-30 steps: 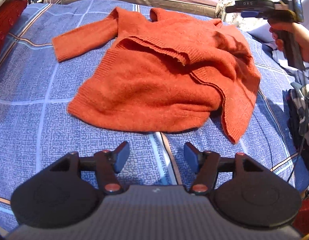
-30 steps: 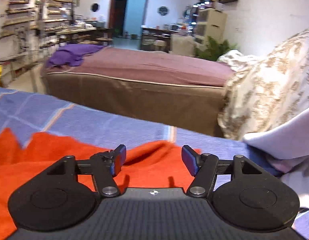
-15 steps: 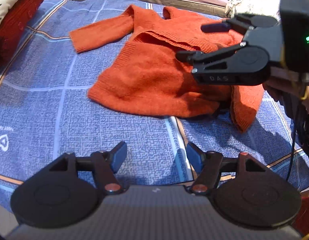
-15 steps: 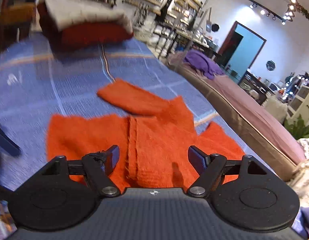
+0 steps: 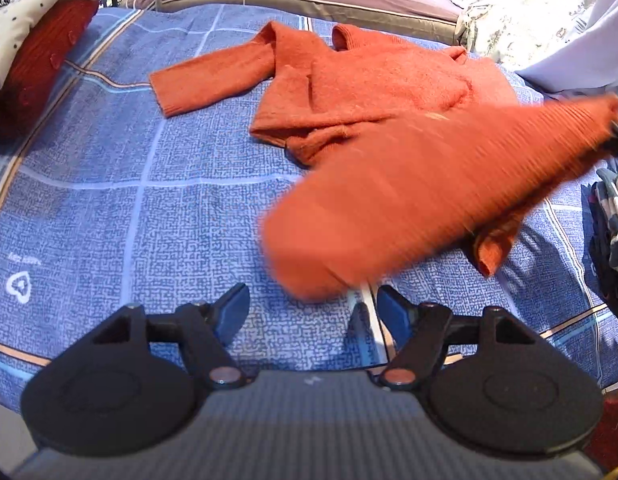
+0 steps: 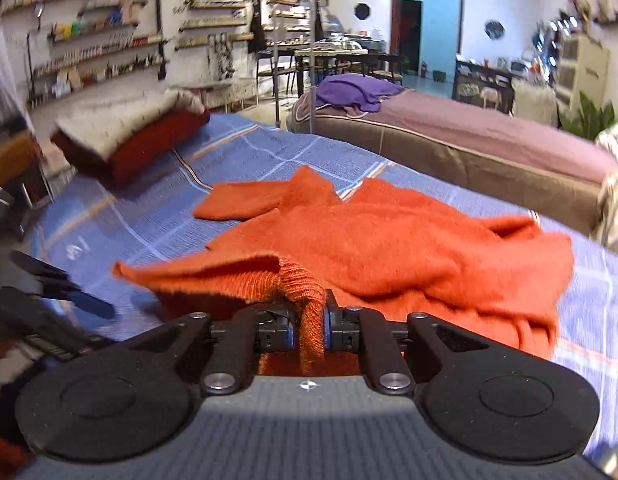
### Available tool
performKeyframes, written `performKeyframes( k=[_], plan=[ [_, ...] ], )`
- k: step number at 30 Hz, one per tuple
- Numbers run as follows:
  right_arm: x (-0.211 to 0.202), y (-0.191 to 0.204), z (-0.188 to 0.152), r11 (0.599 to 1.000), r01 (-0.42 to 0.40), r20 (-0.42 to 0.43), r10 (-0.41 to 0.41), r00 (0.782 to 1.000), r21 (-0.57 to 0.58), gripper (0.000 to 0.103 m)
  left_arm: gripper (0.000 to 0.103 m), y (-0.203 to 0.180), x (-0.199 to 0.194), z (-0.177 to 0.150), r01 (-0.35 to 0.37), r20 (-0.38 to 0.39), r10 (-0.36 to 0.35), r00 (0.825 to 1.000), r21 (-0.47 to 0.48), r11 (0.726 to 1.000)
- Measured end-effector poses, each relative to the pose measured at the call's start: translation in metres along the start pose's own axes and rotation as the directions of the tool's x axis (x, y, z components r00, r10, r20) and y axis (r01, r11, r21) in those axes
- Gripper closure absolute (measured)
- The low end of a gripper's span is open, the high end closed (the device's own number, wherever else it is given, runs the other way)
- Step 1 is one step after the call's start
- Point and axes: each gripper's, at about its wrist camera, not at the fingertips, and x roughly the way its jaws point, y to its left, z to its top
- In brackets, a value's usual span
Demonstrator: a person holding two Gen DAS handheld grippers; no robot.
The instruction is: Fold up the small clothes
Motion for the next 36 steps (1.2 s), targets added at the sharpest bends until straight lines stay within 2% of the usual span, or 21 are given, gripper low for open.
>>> performKeyframes(
  k=[3, 5, 9, 12, 15, 16, 19, 23, 26, 29, 31, 33, 35, 36],
  plan=[
    [-0.029, -0.014, -0.021, 0.993, -0.040, -0.056, 0.046, 0.997, 0.109, 0.082, 0.031, 0.006, -0.009, 0.004, -0.017, 0.018, 0.017, 1.000, -0.004, 1.000],
    [-0.039, -0.013, -0.037, 0.991, -0.059, -0.106, 0.072, 0.992, 0.117, 0.082, 0.029, 0.011, -0.016, 0.006, -0.043, 0.036, 0.043, 0.998, -0.013, 0.999],
    [-0.053, -0.004, -0.074, 0.998, 0.028, -0.233, -0.014, 0.972, 0.055, 0.082, 0.029, 0.018, -0.022, 0.009, -0.066, 0.053, 0.068, 0.996, -0.032, 0.997],
    [-0.052, 0.001, -0.093, 0.998, 0.028, -0.263, -0.011, 0.965, 0.058, 0.081, 0.029, 0.016, -0.020, 0.013, -0.036, 0.054, 0.038, 0.998, -0.047, 0.998],
    [-0.038, 0.011, -0.103, 0.996, 0.088, -0.298, -0.087, 0.950, -0.012, 0.079, 0.028, 0.000, -0.011, 0.022, 0.039, 0.078, -0.036, 0.996, -0.033, 0.999],
    [-0.033, 0.012, -0.105, 0.996, 0.092, -0.301, -0.089, 0.950, -0.006, 0.072, 0.028, -0.004, -0.006, 0.027, 0.068, 0.090, -0.064, 0.994, -0.037, 0.997],
    [-0.028, 0.012, -0.109, 0.995, 0.093, -0.290, -0.080, 0.954, 0.031, 0.063, 0.027, -0.017, 0.021, 0.041, 0.106, 0.087, -0.100, 0.991, -0.068, 0.992],
    [-0.029, 0.016, -0.114, 0.992, 0.111, -0.254, -0.094, 0.963, 0.054, 0.057, 0.027, -0.030, 0.056, 0.059, 0.102, 0.107, -0.090, 0.990, -0.117, 0.988],
    [-0.030, 0.013, -0.119, 0.988, 0.123, -0.251, -0.096, 0.963, 0.095, 0.050, 0.026, -0.038, 0.081, 0.069, 0.133, 0.119, -0.118, 0.986, -0.130, 0.983],
    [-0.031, 0.009, -0.125, 0.980, 0.136, -0.246, -0.098, 0.964, 0.143, 0.046, 0.026, -0.043, 0.108, 0.072, 0.075, 0.106, -0.060, 0.993, -0.146, 0.986],
    [-0.033, 0.007, -0.127, 0.976, 0.136, -0.237, -0.093, 0.967, 0.173, 0.035, 0.026, -0.048, 0.112, 0.075, 0.067, 0.154, -0.045, 0.987, -0.142, 0.988],
    [-0.030, 0.006, -0.129, 0.969, 0.142, -0.240, -0.091, 0.967, 0.203, 0.029, 0.032, -0.054, 0.116, 0.083, 0.064, 0.178, -0.045, 0.983, -0.099, 0.993],
    [-0.027, 0.005, -0.131, 0.965, 0.143, -0.241, -0.088, 0.967, 0.222, 0.029, 0.064, -0.054, 0.122, 0.089, 0.028, 0.196, -0.015, 0.981, -0.066, 0.997],
    [-0.026, 0.005, -0.131, 0.965, 0.142, -0.240, -0.087, 0.967, 0.222, 0.029, 0.070, -0.048, 0.123, 0.092, 0.037, 0.193, -0.019, 0.981, -0.087, 0.996]
  ],
)
